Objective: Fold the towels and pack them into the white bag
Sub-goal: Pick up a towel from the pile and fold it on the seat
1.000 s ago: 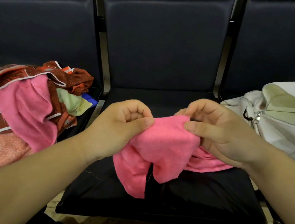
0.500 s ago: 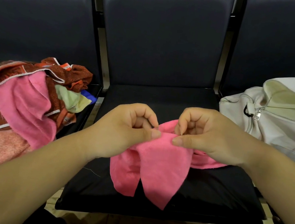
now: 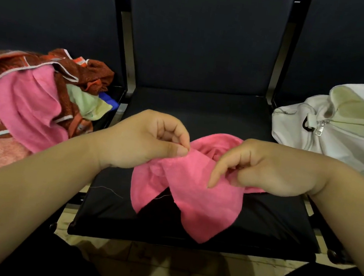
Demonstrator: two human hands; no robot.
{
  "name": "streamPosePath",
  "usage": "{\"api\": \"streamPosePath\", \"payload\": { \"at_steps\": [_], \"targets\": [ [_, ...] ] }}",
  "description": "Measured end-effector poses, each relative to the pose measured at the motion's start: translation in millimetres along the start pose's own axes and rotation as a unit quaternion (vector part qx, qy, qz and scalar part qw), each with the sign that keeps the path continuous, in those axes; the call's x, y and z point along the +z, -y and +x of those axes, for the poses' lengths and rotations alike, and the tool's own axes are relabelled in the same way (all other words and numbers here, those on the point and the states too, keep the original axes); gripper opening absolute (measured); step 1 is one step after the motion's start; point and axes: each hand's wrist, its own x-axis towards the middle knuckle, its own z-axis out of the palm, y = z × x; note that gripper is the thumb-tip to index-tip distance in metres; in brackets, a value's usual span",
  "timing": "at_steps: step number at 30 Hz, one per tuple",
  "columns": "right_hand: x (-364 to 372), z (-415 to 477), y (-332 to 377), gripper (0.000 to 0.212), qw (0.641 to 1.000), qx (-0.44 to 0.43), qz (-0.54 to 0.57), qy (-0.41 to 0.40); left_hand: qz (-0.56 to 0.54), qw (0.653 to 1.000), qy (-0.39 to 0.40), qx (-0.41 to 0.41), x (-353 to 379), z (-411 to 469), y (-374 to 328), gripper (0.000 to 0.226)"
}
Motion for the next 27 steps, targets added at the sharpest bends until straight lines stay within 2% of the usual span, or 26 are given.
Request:
{"api": "streamPosePath", "payload": {
  "at_steps": [4, 7, 9, 11, 13, 15, 16, 18, 21, 23, 25, 27],
  "targets": [
    [11.1, 7.7, 3.0, 0.015, 0.999, -0.013, 0.037, -0.036, -0.032, 0.999, -0.018, -0.003, 6.0, 2.2, 0.4, 0.005],
    [18.0, 16.8, 1.3, 0.026, 0.997, -0.02, 0.01, -0.072, -0.041, 0.999, -0.013, 0.016, 4.6, 4.1, 1.0, 0.008],
    [15.3, 18.6, 1.4, 0.026, 0.995, -0.027, -0.019, -0.095, -0.013, 0.998, 0.055, 0.014, -6.6, 3.2, 4.3, 0.015],
    [7.0, 16.5, 0.7, 0.019, 0.993, -0.025, -0.034, -0.107, 0.067, 0.987, 0.148, -0.008, -19.5, -0.5, 9.4, 0.021],
    [-1.6, 11.1, -1.5, 0.018, 0.992, -0.011, -0.05, -0.117, 0.206, 0.957, 0.202, -0.033, -29.7, -2.3, 18.3, 0.025],
    [-7.0, 6.0, -4.8, 0.02, 0.991, 0.005, -0.065, -0.12, 0.31, 0.926, 0.208, -0.064, -37.4, -3.1, 24.6, 0.033],
    [-7.7, 4.4, -6.7, 0.022, 0.991, 0.012, -0.07, -0.113, 0.32, 0.925, 0.189, -0.076, -40.0, -3.9, 24.8, 0.036],
    [-6.2, 3.4, -8.8, 0.026, 0.994, 0.022, -0.075, -0.08, 0.275, 0.952, 0.111, -0.075, -43.5, -3.8, 23.3, 0.036],
    [-3.6, 7.9, -12.5, 0.035, 0.993, 0.045, -0.105, -0.041, 0.135, 0.99, 0.014, -0.037, -44.0, -1.0, 19.8, 0.033],
    [-6.2, 11.7, -15.9, 0.04, 0.989, 0.056, -0.125, -0.047, 0.07, 0.997, -0.004, -0.014, -40.1, 0.2, 17.5, 0.026],
    [-11.6, 12.2, -18.7, 0.045, 0.987, 0.058, -0.125, -0.088, 0.064, 0.998, -0.001, 0.004, -37.3, 0.1, 14.3, 0.023],
    [-18.3, 7.4, -20.2, 0.045, 0.982, 0.056, -0.107, -0.147, 0.07, 0.996, 0.047, 0.001, -38.3, -1.6, 9.8, 0.027]
  ]
}}
